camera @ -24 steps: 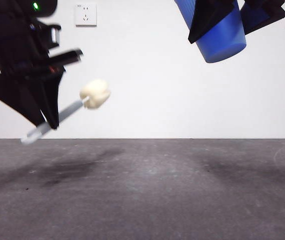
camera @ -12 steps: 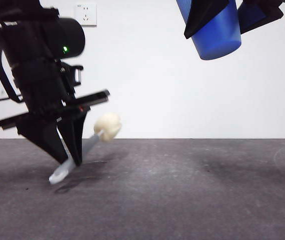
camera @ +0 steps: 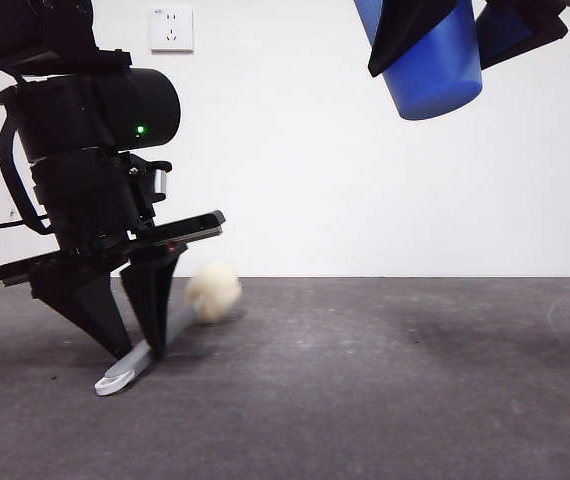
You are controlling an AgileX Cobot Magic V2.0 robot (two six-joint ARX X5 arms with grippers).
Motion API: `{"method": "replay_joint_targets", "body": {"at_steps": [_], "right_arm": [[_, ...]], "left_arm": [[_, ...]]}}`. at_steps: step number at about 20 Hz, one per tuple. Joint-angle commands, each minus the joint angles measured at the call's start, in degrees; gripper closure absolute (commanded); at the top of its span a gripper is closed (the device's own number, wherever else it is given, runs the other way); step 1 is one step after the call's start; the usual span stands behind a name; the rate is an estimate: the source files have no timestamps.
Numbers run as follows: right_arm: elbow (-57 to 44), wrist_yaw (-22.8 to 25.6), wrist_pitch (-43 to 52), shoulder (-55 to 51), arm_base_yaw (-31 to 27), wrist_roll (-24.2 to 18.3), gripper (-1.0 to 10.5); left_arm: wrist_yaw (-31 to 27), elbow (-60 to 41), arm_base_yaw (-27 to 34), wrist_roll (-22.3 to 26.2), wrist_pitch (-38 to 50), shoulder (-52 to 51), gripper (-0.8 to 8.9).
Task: Pick up the cup brush,pick up the cup,insert the brush into the cup,clean the cup,put the cup brush back,put the cup back to the fixed position on the table
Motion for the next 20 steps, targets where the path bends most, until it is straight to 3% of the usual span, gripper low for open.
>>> {"method": "replay_joint_targets", "body": {"at_steps": [1,10,13,17,20], "right_arm": [[-0.1,-0.2,0.9,0.1,0.0,0.9,9.6],[-0.2,-4.1,13.4,9.4,-2.4,1.6,9.6],[-0.8,-10.6,19.0,16.0,-8.1,1.6,9.6],[-3.3,-16.8,28.5,24.0,-14.6,1.6,9.6],[-4.4,-19.5,33.2,29.4,-16.5,0.2,9.6]], "left_arm": [[0.9,0.0,-0.3,-0.2,-0.2,0.1,4.61],[2.3,0.0,-0.3,3.3,-2.2,-11.0,4.62],[5.2,0.0,-0.3,5.1,-4.5,-18.8,4.62],[4.7,0.0,-0.3,6.4,-5.8,-31.1,4.63],[4.5,0.0,-0.3,7.0,-5.8,-38.2,4.63]]}}
